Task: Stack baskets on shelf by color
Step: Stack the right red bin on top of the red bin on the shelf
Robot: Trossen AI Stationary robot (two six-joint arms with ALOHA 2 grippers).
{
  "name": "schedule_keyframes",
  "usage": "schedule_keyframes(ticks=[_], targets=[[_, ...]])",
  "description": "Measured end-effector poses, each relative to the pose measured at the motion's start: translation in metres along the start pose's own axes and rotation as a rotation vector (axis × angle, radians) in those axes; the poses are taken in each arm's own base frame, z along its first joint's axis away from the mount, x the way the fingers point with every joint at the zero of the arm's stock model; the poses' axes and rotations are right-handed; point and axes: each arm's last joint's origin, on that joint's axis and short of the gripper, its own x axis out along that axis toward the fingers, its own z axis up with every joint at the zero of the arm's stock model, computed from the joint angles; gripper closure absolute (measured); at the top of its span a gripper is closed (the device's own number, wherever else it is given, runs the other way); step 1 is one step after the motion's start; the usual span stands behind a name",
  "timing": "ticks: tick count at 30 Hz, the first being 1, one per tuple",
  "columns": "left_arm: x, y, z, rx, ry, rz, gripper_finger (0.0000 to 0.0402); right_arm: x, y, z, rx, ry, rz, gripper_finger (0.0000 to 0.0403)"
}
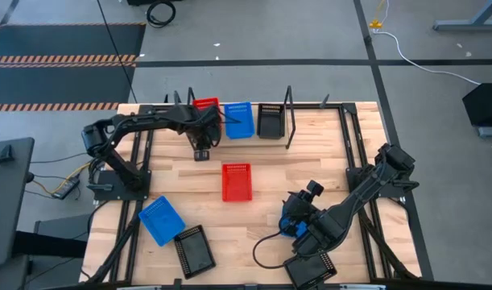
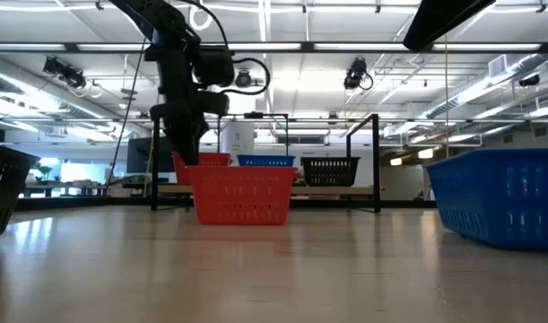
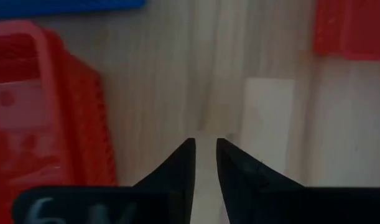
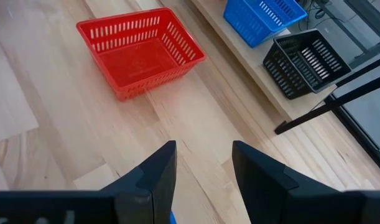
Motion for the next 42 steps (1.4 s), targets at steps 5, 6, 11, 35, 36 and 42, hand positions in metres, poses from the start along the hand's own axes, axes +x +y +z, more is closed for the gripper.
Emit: schedule_keyframes(ticks=[5,6,11,35,36,42], targets=[[-0.002,-0.001,0.005,0.063,0.048,0.174,0.0313,0.000,0.000,0.000,-0.031,-0.017,-0.007,0.0240],[-0.004,-0.002,0.008,0.067,0.044,0.187,0.0310,0.000,0.000,0.001,-0.032,-0.023,-0.009,0.0240],[-0.017,-0.004,0.022,0.103,-0.011,0.209,0.0301,0.000,0.000,0.001,-0.046,-0.037,-0.015,0.0240],[-0.018,0.042,0.010,-0.072,-0.073,0.143,0.0195,-0.010,0.002,-0.007,-0.104,-0.060,0.006,0.0240],[-0.016,0.044,0.010,-0.081,-0.074,0.128,0.0191,-0.010,0.002,-0.007,-0.104,-0.060,0.005,0.0240],[0.000,0.044,0.007,-0.102,-0.015,0.056,0.0192,-0.010,0.002,-0.007,-0.101,-0.059,0.005,0.0240]])
